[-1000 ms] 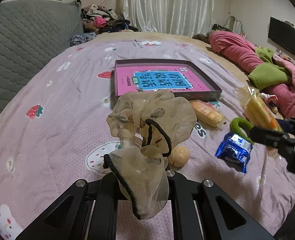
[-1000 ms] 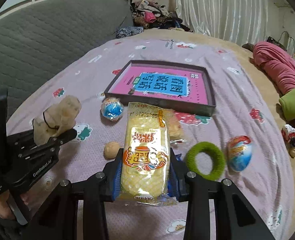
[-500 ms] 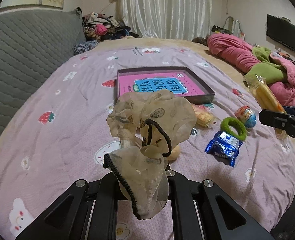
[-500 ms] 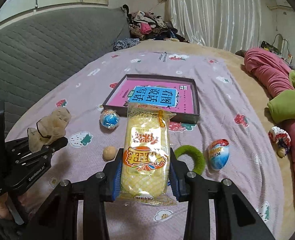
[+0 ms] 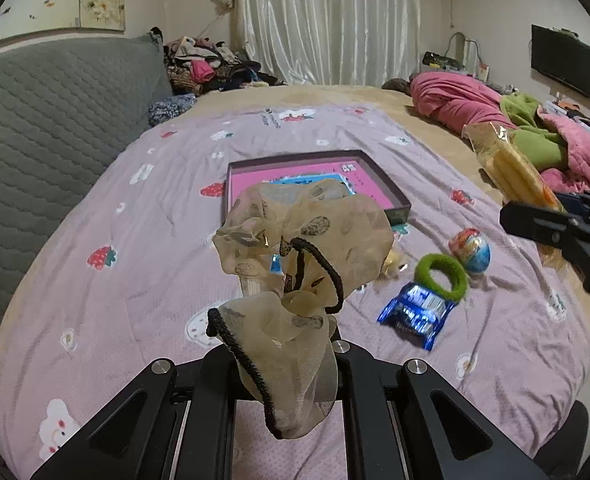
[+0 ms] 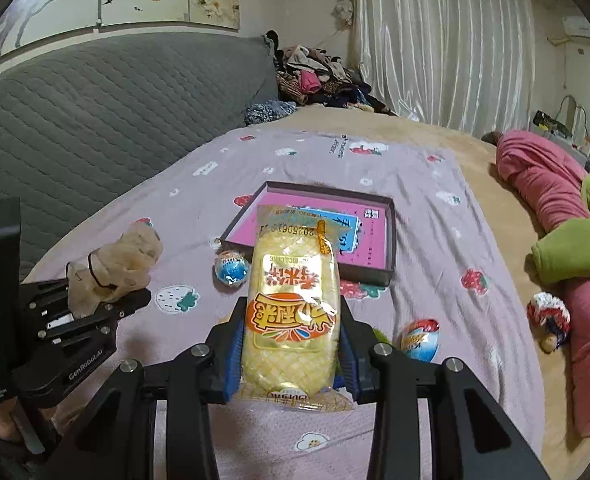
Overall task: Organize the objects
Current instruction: 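Carry the mesh pouch and yellow cake with both tools over the tray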
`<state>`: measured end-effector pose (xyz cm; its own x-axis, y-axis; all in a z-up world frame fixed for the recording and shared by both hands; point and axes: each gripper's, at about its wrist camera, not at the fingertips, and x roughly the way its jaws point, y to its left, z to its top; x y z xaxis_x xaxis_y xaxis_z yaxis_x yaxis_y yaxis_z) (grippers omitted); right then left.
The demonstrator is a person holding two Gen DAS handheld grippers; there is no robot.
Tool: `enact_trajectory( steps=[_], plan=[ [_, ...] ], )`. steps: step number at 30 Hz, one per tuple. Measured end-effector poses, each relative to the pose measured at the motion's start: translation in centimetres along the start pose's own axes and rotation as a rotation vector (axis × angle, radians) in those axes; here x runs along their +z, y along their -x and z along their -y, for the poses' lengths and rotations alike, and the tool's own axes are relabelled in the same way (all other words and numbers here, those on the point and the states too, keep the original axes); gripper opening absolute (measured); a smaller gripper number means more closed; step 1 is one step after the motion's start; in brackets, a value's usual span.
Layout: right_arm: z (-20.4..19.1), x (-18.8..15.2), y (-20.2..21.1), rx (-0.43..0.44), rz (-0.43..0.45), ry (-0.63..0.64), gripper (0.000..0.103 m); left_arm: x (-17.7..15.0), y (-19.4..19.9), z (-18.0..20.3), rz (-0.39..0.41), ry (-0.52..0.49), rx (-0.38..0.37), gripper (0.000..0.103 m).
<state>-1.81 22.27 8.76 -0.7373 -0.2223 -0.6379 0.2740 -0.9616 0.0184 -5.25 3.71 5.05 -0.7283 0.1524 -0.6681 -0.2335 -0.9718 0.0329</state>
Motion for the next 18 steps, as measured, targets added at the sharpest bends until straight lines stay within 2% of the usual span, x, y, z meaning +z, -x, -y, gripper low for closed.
enact_trajectory(
  steps=[9,18],
  plan=[
    [1.0,1.7,0.6,0.024,0.026,0.016,0.040,3.2,1.2,1.1,0.019,-0.014,0.023,0.010],
    [1.9,3.8,0.3,0.020,0.054,0.022,0.040,6.4,0.3,1.8,0.022,-0.020,0.025,0.010]
  ],
)
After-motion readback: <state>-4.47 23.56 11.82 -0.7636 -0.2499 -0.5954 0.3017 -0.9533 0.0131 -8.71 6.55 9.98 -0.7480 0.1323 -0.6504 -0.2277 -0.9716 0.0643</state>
